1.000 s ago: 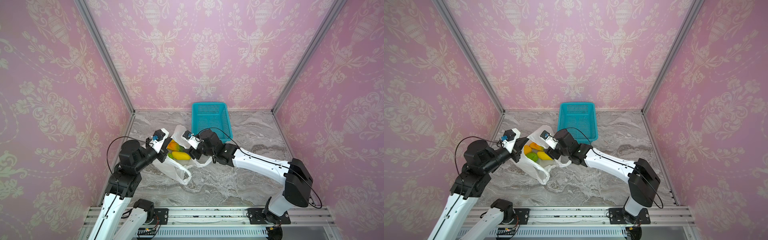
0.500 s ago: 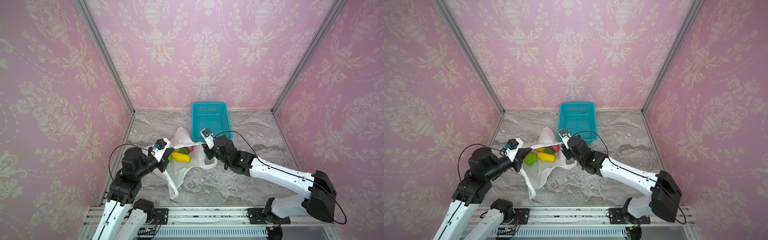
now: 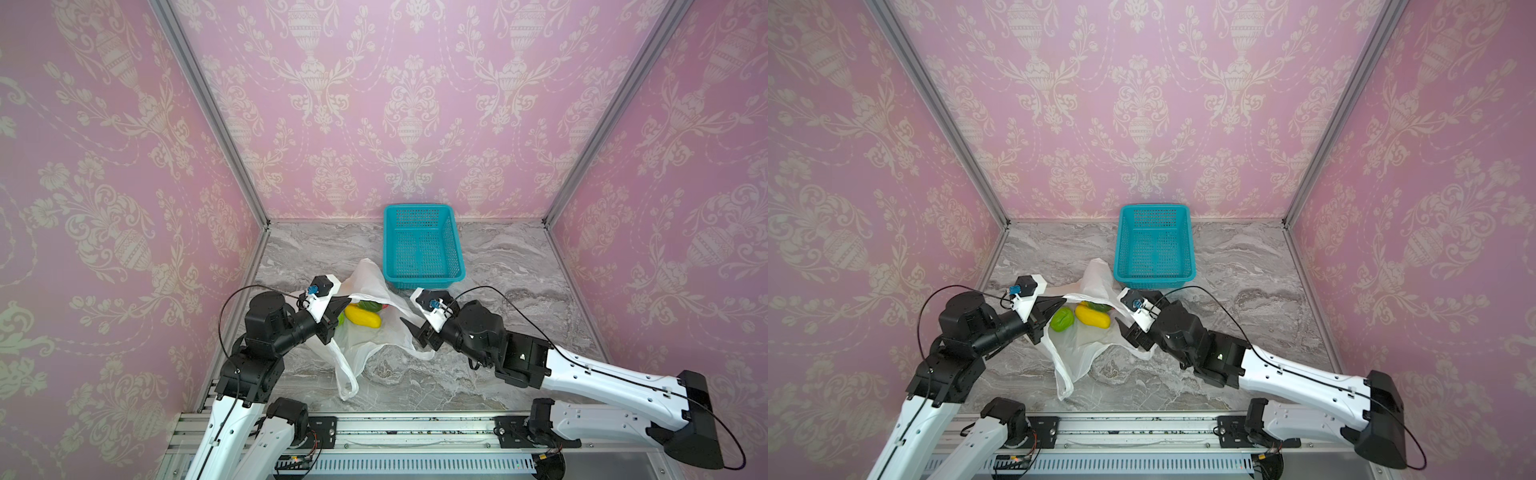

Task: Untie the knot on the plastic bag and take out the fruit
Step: 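Pull the bag mouth wide with the right gripper while the left holds the rim, then release the handle and lower the right gripper into the bag over the fruit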

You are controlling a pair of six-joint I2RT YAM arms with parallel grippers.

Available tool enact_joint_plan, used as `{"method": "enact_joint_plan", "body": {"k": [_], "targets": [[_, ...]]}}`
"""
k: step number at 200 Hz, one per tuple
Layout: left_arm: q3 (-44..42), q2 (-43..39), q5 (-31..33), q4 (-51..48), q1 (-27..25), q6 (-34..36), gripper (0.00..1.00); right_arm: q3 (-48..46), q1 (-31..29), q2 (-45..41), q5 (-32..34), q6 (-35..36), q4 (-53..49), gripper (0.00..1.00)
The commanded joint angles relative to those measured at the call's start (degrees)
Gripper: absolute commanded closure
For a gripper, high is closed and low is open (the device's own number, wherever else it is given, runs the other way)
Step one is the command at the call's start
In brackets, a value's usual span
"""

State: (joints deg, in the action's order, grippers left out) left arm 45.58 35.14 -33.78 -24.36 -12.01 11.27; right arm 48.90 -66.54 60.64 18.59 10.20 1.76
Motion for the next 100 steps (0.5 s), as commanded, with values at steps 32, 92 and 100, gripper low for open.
{"method": "enact_joint_plan", "body": {"k": [32,92,100], "targets": [[0.1,0.7,-0.2,1.2,1.0,-2.1,1.0,-2.6,-10.6,4.3,-4.4,8.0,11.1,0.3],[0.1,0.3,0.3,1.5,1.2,-2.4,1.0,1.0,-9.3,30.7,4.6,3.7,31.6,0.56],[0.1,0.2,0.2,1.7,1.2,-2.5,1.0,2.5,-8.2,33.7,5.4,2.2,31.4,0.58]]}}
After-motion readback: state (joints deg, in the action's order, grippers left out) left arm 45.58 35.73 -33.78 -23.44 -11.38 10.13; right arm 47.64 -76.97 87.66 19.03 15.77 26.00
